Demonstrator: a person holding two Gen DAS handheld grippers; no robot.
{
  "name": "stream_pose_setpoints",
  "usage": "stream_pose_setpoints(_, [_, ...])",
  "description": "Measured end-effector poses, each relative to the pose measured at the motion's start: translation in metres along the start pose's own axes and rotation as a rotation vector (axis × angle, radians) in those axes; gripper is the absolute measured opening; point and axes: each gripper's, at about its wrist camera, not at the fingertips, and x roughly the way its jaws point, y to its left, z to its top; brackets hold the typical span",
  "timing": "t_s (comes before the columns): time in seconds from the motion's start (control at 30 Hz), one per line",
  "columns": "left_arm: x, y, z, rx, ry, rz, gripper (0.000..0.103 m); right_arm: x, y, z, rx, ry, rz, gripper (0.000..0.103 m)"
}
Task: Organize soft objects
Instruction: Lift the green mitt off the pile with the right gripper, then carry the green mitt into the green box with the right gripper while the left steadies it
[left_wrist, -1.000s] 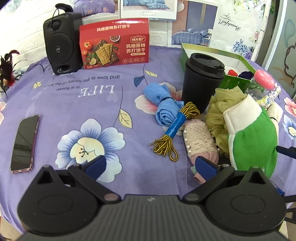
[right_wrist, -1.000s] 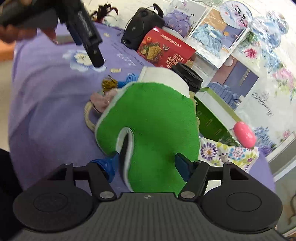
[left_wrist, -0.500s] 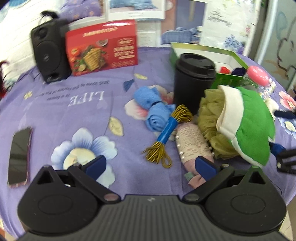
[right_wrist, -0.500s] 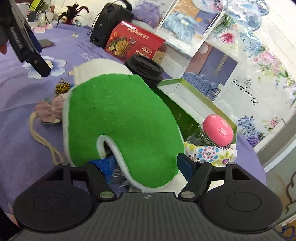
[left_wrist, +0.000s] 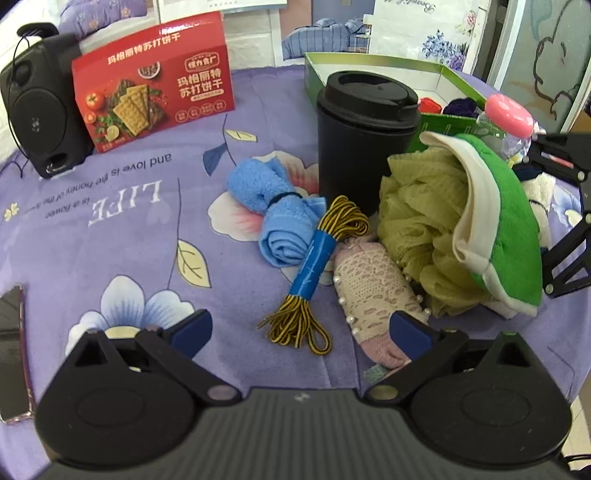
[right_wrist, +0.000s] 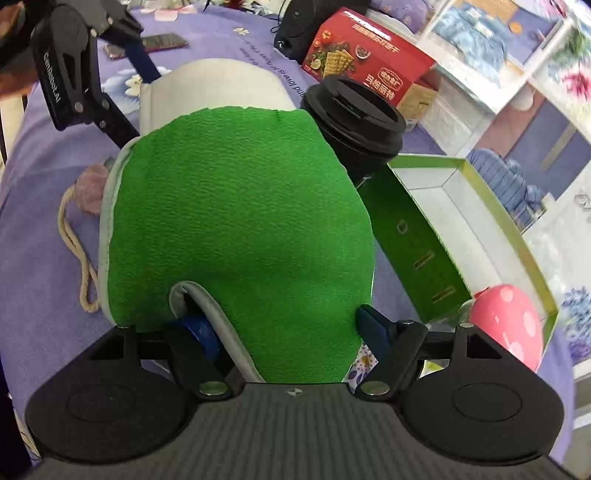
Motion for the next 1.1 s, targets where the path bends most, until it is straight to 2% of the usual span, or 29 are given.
stream_pose_setpoints(0.13, [-0.024,-0.01,0.01,0.0,-0.079,-0.059,0.101,-0.003,0.005,-0.006,-0.006,-0.023,-0.007,0.061])
stream_pose_setpoints(0.27, [-0.044,-0.039,0.018,0.126,-0.153,-0.139,0.101,-0.004,0.003,-0.011,0.01,-0.038,-0.012,0.061])
stream_pose_setpoints(0.37, [-0.044,-0.057,0.021,0.182,-0.163,-0.119,0.101,-0.006,0.005,-0.013,0.017,-0.05,-0.019,0.061])
stream_pose_setpoints(0.4, [-0.044,-0.059,0.021,0.174,-0.142,-0.139,0.101,-0.007,0.007,-0.014,0.019,-0.058,-0.023,0.061])
stream_pose_setpoints(0.47, [-0.052,-0.056,0.019,0.164,-0.123,-0.258,0.101,-0.009,0.008,-0.017,0.025,-0.07,-0.022,0.061])
stream_pose_setpoints(0.5, [-0.057,-0.056,0.018,0.172,-0.13,-0.279,0.101,-0.009,0.007,-0.018,0.032,-0.08,-0.021,0.061])
stream_pose_setpoints(0.6, [-0.061,-0.061,0.016,0.224,-0.142,-0.212,0.101,-0.008,0.002,-0.02,0.058,-0.095,-0.008,0.061])
stream_pose_setpoints(0.7, [-0.055,-0.057,0.023,0.187,-0.122,-0.259,0.101,-0.007,0.001,-0.019,0.072,-0.102,-0.005,0.061])
stream_pose_setpoints(0.87, [-0.025,-0.058,0.044,0.103,-0.108,-0.265,0.1,-0.006,0.001,-0.018,0.061,-0.1,-0.011,0.061])
stream_pose_setpoints(0.9, [-0.021,-0.058,0.047,0.084,-0.103,-0.27,0.096,-0.007,0.0,-0.018,0.068,-0.1,-0.006,0.058])
stream_pose_setpoints(0.93, [-0.017,-0.058,0.049,0.071,-0.097,-0.284,0.076,-0.008,-0.001,-0.018,0.077,-0.107,-0.002,0.056])
stream_pose_setpoints(0.97, [-0.014,-0.057,0.05,0.066,-0.079,-0.304,0.046,-0.009,-0.002,-0.019,0.099,-0.12,0.008,0.053])
stream_pose_setpoints(1.0, [-0.012,-0.057,0.05,0.054,-0.066,-0.307,0.045,-0.009,-0.004,-0.02,0.131,-0.13,0.029,0.043])
stream_pose_setpoints(1.03, [-0.013,-0.056,0.049,0.046,-0.074,-0.303,0.043,-0.009,-0.006,-0.021,0.164,-0.131,0.047,0.022])
stream_pose_setpoints(1.07, [-0.016,-0.056,0.048,0.044,-0.086,-0.294,0.035,-0.011,-0.007,-0.022,0.201,-0.139,0.062,0.019])
stream_pose_setpoints(1.1, [-0.021,-0.056,0.046,0.046,-0.101,-0.285,0.034,-0.015,-0.005,-0.023,0.221,-0.152,0.059,0.015])
